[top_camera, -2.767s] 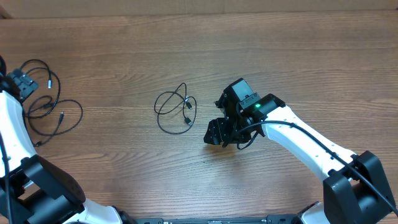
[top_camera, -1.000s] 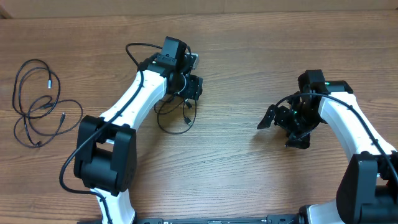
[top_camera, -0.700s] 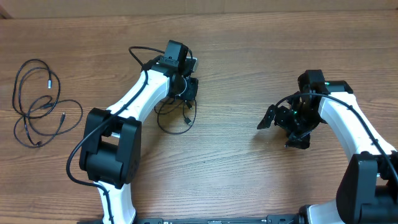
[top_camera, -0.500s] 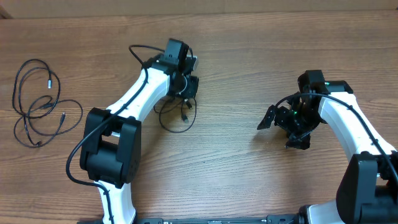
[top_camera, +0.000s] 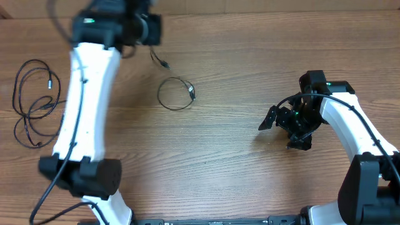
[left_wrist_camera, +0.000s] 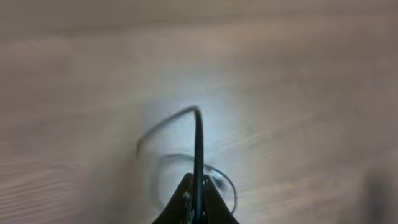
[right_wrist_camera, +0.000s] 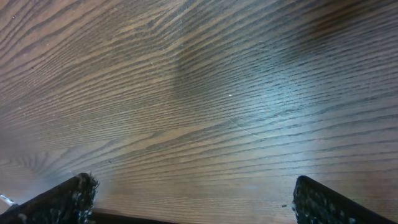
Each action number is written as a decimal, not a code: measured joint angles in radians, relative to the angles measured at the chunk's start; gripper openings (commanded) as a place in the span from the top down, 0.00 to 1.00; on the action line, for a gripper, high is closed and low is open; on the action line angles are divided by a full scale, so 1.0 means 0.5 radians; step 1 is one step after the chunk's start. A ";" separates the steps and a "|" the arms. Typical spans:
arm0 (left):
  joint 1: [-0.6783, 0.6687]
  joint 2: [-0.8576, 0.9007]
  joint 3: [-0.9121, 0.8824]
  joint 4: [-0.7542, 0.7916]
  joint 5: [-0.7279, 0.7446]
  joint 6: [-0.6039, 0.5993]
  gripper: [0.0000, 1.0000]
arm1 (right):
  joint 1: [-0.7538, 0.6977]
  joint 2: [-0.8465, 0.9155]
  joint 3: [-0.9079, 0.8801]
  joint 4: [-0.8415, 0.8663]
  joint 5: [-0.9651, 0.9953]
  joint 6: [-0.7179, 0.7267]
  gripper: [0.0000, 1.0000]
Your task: Untangle cables
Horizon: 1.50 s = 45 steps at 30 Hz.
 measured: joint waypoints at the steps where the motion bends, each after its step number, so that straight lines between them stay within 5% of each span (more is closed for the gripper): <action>1: 0.048 -0.026 0.066 -0.007 -0.072 0.014 0.94 | 0.000 0.000 0.000 0.001 0.000 0.001 0.00; 13: 0.838 -0.164 0.339 -0.040 -0.858 -0.050 0.96 | 0.000 0.000 0.000 0.004 0.001 0.001 0.00; 20: 1.102 -0.164 0.339 -0.226 -0.729 -0.313 0.89 | 0.000 0.000 0.000 0.011 0.000 0.001 0.00; 29: 0.887 -0.159 0.304 -0.227 -0.015 -0.351 0.96 | 0.000 0.000 0.000 0.010 0.000 0.001 0.00; 45: 0.205 0.175 0.280 -0.430 0.253 -0.156 0.96 | 0.000 0.000 0.000 0.020 0.001 0.001 0.00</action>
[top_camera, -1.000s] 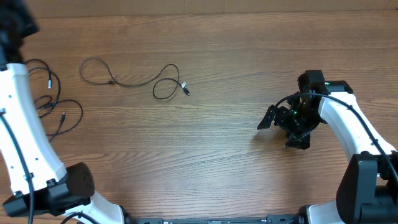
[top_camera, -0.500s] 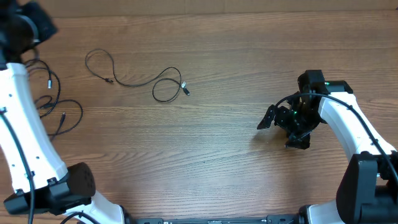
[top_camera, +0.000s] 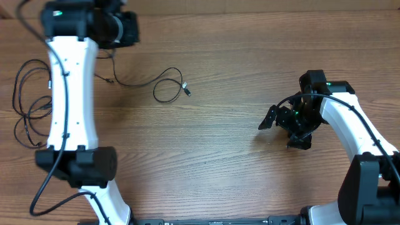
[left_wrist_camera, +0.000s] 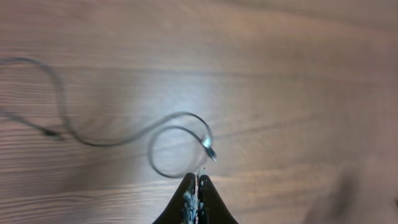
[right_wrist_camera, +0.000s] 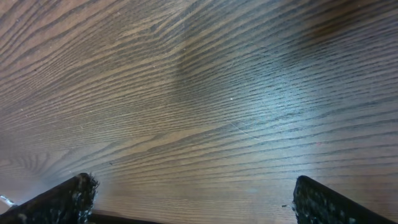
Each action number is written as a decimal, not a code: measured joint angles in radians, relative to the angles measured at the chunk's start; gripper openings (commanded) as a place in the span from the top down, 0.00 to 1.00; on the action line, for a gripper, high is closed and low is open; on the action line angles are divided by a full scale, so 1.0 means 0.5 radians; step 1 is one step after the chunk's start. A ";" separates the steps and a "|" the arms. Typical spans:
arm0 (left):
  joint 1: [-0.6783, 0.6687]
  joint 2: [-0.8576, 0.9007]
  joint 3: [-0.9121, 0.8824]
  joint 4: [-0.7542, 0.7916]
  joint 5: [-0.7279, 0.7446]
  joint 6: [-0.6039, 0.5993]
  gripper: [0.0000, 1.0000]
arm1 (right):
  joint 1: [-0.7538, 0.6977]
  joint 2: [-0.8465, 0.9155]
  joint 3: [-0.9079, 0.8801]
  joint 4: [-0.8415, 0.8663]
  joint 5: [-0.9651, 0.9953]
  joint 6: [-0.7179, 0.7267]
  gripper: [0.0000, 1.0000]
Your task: Untangle cables
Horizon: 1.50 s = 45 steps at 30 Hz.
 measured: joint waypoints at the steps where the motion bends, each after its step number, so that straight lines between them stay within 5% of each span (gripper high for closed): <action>1: -0.036 0.018 0.000 -0.013 0.018 0.006 0.96 | 0.000 0.000 0.000 0.001 -0.001 -0.001 0.00; 11: -0.148 0.063 -0.002 -0.057 0.261 0.010 0.92 | 0.000 0.000 0.000 0.002 -0.001 -0.001 0.00; 13: -0.151 0.064 -0.002 -0.043 0.253 -0.005 0.56 | 0.000 0.000 0.000 0.003 0.000 -0.002 0.00; 17: -0.191 0.076 -0.002 -0.031 0.095 -0.102 0.43 | 0.001 0.000 0.000 0.008 0.000 -0.001 0.00; 34: -0.367 0.683 -0.002 0.104 -0.211 -0.212 0.38 | 0.000 0.000 0.000 0.011 0.000 -0.002 0.00; 45: -0.439 1.014 -0.002 0.187 -0.225 -0.253 0.46 | 0.000 0.000 0.000 0.011 -0.002 -0.002 0.00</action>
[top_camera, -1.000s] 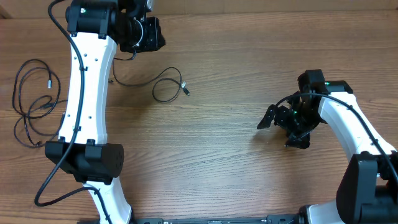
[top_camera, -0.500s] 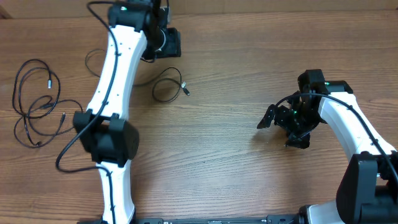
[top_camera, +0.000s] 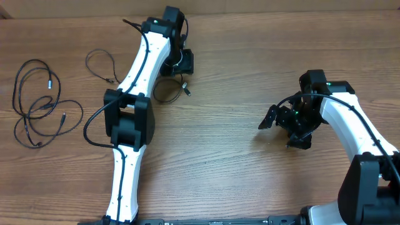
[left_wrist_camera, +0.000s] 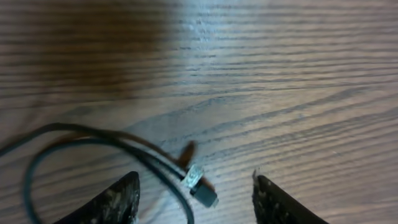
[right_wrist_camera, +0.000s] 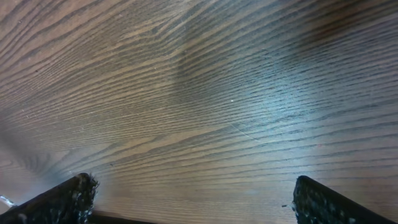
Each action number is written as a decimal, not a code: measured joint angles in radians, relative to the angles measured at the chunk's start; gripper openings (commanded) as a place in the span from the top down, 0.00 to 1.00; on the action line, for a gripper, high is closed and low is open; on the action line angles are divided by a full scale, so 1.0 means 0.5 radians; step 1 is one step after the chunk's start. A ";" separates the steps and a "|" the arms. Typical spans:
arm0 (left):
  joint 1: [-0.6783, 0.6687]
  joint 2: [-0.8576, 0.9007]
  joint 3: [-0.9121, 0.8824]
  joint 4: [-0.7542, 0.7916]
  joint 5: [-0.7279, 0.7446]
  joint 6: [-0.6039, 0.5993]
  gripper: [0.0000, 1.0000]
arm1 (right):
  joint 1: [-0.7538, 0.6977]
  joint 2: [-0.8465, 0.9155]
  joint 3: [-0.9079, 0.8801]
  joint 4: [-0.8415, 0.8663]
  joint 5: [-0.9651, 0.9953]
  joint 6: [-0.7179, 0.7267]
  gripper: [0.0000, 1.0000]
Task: Untangle cables
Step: 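Return the left gripper to the remaining cable and grasp it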
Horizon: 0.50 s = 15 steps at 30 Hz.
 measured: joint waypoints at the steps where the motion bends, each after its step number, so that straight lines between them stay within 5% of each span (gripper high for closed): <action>1: 0.000 0.018 0.000 0.005 0.000 -0.002 0.47 | 0.000 0.000 0.000 0.000 0.000 0.000 0.00; 7: -0.009 0.040 0.000 0.005 0.000 -0.005 0.53 | 0.000 0.000 0.000 0.001 0.002 0.000 0.00; 9: -0.009 0.040 0.000 -0.021 0.000 -0.007 0.65 | 0.000 0.000 0.000 0.000 0.002 0.000 0.00; 12: -0.013 0.040 0.000 -0.054 -0.011 -0.008 0.96 | 0.000 0.000 0.000 0.000 0.001 0.001 0.00; 15: -0.016 0.040 0.000 -0.072 -0.043 -0.007 0.96 | 0.000 0.000 0.000 -0.002 0.002 0.001 0.00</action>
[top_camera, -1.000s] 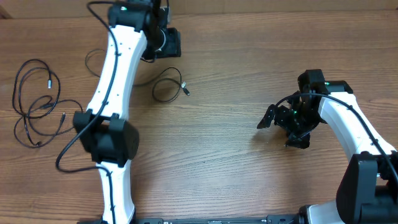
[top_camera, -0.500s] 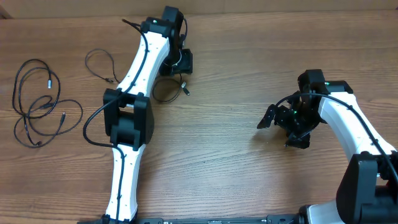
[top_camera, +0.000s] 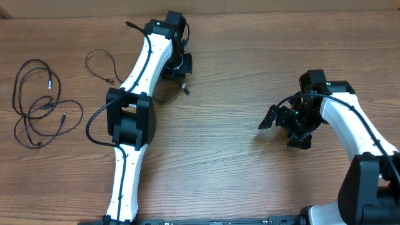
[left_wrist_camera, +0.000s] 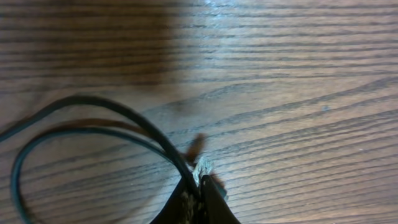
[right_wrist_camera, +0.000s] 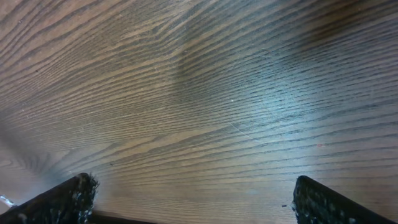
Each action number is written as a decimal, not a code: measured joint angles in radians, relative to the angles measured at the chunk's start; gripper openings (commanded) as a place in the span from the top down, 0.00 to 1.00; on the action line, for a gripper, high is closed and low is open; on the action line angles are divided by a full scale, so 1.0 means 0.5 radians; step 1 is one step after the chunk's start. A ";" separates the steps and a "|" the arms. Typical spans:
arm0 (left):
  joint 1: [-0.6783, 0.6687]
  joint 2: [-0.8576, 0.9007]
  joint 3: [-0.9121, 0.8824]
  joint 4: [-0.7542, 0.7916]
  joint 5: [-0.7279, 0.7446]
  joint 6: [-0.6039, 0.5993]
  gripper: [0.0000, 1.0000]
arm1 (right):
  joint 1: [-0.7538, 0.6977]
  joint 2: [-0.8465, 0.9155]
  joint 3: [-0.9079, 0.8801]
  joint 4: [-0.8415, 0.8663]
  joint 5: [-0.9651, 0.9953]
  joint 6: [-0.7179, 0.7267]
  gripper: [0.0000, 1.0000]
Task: Untangle cables
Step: 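Return the left gripper to the remaining cable and grasp it, then pull the last black cable with the left gripper onto the left pile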
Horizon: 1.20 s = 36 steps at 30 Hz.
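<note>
A thin black cable lies at the table's back middle. Its loop (top_camera: 164,92) (left_wrist_camera: 74,124) ends in a small metal plug (top_camera: 185,89) (left_wrist_camera: 200,168), and its other end (top_camera: 100,64) trails off to the left. My left gripper (top_camera: 182,76) (left_wrist_camera: 198,186) is low over the wood, shut on this cable right at the plug. A tangled bundle of black cables (top_camera: 37,103) sits at the far left. My right gripper (top_camera: 284,129) (right_wrist_camera: 196,202) hovers open over bare wood at the right, nothing between its fingers (right_wrist_camera: 79,194).
The wooden table (top_camera: 250,75) carries only the cables. My long white left arm (top_camera: 140,69) stretches across from the front left to the back middle, between the bundle and the loop.
My left gripper was open just above the plug end of the loop. It is now shut on the cable at the plug. The right arm has not moved.
First my left gripper was shut on the cable, holding it up at the back. Then it was farther left, still shut, with the cable stretched out beside the bundle. Later it stood open low over the plug, and now it grips there.
</note>
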 measured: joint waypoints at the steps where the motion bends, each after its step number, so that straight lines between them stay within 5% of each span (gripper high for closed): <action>1: -0.002 0.000 0.000 -0.006 -0.008 0.001 0.96 | 0.001 0.000 0.000 0.000 0.000 0.000 0.00; 11: 0.009 -0.052 0.072 -0.265 -0.531 0.001 0.96 | 0.000 0.000 0.000 -0.007 0.000 -0.014 0.00; 18: 0.136 -0.505 0.148 -0.355 -1.043 -0.098 0.96 | 0.000 0.000 0.000 -0.007 0.000 -0.021 0.00; 28: 0.565 -1.079 0.203 -0.282 -1.858 -0.175 0.96 | 0.000 0.000 0.000 -0.008 -0.001 -0.029 0.00; 36: 0.967 -1.205 0.202 -0.140 -1.957 -0.237 0.96 | 0.001 0.000 0.000 -0.007 -0.001 -0.029 0.00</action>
